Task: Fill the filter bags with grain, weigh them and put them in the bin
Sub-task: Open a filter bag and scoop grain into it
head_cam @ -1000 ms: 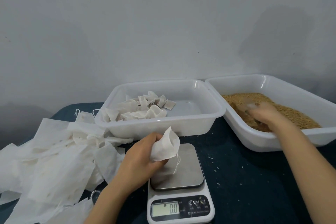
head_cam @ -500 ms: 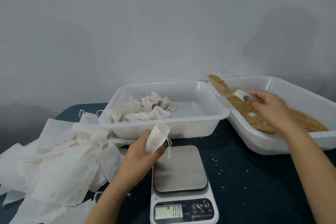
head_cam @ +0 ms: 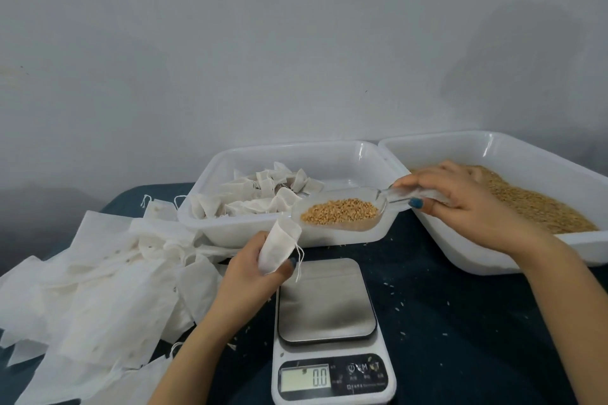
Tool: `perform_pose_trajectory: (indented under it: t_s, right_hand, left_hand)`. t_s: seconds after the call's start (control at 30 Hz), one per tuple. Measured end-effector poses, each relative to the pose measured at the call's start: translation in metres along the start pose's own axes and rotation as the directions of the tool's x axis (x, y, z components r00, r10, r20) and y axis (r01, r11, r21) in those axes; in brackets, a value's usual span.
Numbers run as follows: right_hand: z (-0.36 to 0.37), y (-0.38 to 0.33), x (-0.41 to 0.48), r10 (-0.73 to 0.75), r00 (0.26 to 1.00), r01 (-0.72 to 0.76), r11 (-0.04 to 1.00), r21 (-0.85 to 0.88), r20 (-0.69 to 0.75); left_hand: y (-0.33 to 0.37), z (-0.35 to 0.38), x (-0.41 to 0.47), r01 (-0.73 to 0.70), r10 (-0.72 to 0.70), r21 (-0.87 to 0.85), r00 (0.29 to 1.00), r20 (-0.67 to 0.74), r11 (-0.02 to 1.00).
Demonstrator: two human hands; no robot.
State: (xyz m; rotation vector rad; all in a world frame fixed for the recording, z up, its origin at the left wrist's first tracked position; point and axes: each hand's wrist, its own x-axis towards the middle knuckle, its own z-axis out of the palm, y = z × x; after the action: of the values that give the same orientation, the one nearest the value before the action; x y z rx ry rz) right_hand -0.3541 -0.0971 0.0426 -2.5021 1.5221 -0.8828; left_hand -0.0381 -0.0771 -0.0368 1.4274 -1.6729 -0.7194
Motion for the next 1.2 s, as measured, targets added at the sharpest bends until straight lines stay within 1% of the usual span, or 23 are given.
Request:
perform_pose_trajectory:
  t_s: [0.1,0.27,0.37,0.47,0.53,0.7,0.87,1.0,1.2]
  right_hand:
    - [-0.002,-0.005,0.003,-0.052,0.998,0.054,0.995,-0.085,0.017]
    - [-0.009,-0.015,0.008,-0.120,0.992,0.124,0.976,-0.181,0.034]
    - [-0.013,-0.021,0.011,-0.161,0.986,0.168,0.949,-0.266,0.046]
    - [-0.016,-0.029,0.013,-0.179,0.981,0.193,0.925,-0.327,0.073]
    - [-0.018,-0.035,0.014,-0.180,0.979,0.201,0.920,-0.335,0.094]
    - [-0.018,-0.045,0.015,-0.169,0.976,0.211,0.899,-0.383,0.141]
    - [-0.017,-0.050,0.016,-0.220,0.968,0.249,0.885,-0.392,0.118]
    - [-0.019,-0.052,0.017,-0.273,0.960,0.276,0.860,-0.430,0.070]
    - [-0.029,-0.059,0.015,-0.251,0.965,0.258,0.857,-0.445,0.076]
  left_hand:
    - [-0.002,0.002,0.001,-0.017,0.018,0.047,1.000,-0.003,0.999]
    - [-0.004,0.003,0.000,-0.110,0.110,0.085,0.994,0.005,0.990]
    - [-0.002,0.004,-0.002,-0.140,0.141,0.155,0.990,0.009,0.978]
    - [0.000,0.006,-0.005,-0.176,0.177,0.231,0.984,0.017,0.957]
    - [0.001,0.007,-0.006,-0.198,0.198,0.241,0.980,0.022,0.950]
    - [0.004,0.008,-0.006,-0.230,0.223,0.188,0.973,0.059,0.955]
    - [0.002,0.010,-0.008,-0.250,0.239,0.146,0.967,0.087,0.957]
    - [0.001,0.009,-0.008,-0.252,0.241,0.085,0.963,0.117,0.964]
    - [0.002,0.012,-0.009,-0.235,0.236,-0.027,0.963,0.131,0.972]
